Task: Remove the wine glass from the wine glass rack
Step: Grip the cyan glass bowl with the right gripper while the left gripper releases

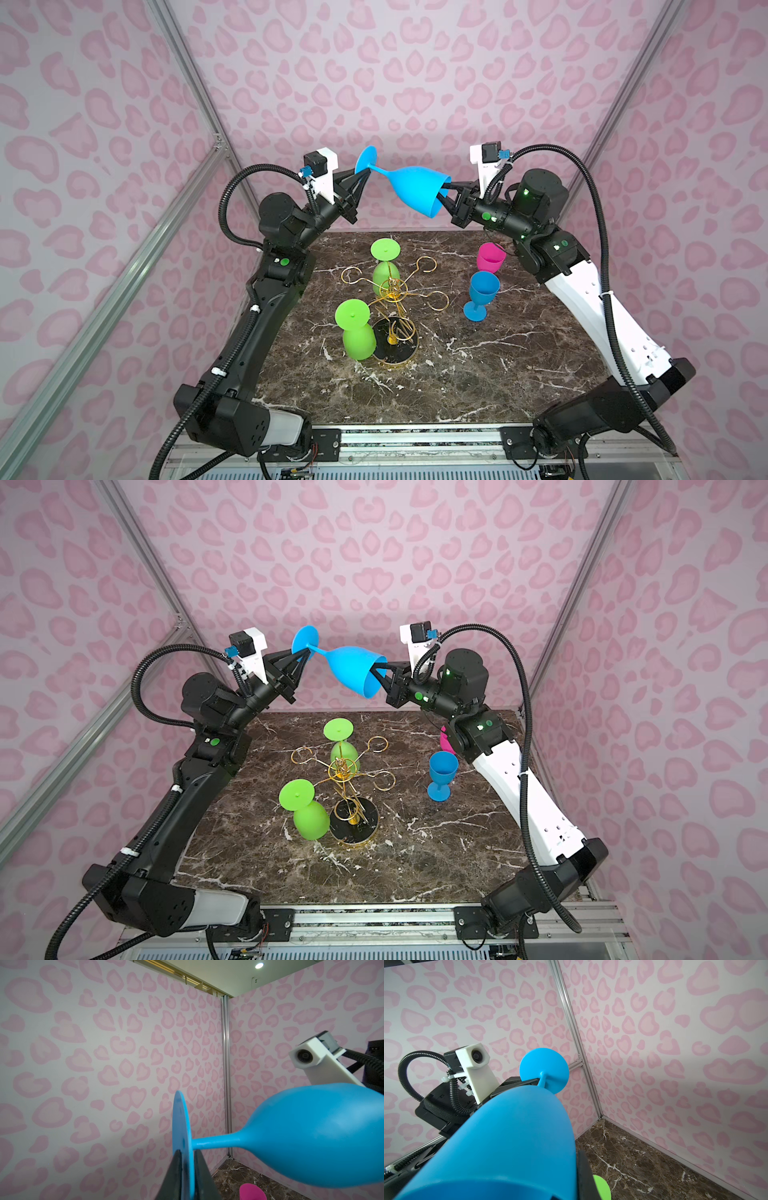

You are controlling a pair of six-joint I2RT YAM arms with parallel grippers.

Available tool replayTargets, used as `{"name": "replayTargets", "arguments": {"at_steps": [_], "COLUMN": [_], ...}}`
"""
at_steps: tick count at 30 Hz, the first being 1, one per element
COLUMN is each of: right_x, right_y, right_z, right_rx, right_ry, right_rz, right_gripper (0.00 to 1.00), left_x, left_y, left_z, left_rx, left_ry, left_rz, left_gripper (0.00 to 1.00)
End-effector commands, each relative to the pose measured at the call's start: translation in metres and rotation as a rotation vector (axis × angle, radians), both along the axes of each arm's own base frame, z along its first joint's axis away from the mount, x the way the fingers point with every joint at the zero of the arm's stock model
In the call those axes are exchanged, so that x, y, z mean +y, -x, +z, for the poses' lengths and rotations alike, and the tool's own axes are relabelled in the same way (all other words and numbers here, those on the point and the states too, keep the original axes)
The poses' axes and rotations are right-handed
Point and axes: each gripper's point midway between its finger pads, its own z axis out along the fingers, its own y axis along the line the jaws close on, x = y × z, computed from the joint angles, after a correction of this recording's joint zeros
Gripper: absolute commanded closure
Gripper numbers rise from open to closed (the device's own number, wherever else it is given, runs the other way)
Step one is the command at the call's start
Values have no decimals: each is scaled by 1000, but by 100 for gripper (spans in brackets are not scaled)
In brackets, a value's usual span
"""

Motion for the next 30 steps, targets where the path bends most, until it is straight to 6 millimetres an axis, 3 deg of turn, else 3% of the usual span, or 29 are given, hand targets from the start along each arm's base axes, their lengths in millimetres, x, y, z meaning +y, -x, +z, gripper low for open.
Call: {"name": "replayTargets", "arguments": {"at_steps": [1,5,9,13,16,20,24,30], "right_x": [-5,-31,-77,-111,-131,-140,-156,-159], "right_y": [-3,-12,-27,-46,-66,-86,-102,-115], "right_z": [8,14,19,4,-25,-67,-104,-152], "right_rx": [-25,-19,12,68,171,282,364,473], "right_ry": [11,7,-32,24,129,294,476,653], "right_rz": [-33,-104,-201,-321,-406,-443,-508,-494], "right_gripper": [100,100,100,100,100,100,100,100], "left_x": [6,19,34,56,79,109,126,152], "left_y": [0,-7,-8,-10,-5,6,18,37], "left_z": [7,5,3,0,-6,-14,-16,-54], "left_rx": [-20,-4,-2,13,22,26,54,134], "left_ry": [25,37,31,59,89,124,148,188], "left_rz": [25,89,133,212,296,420,459,533], "left_gripper": [70,37,25,18,12,5,0,3]}}
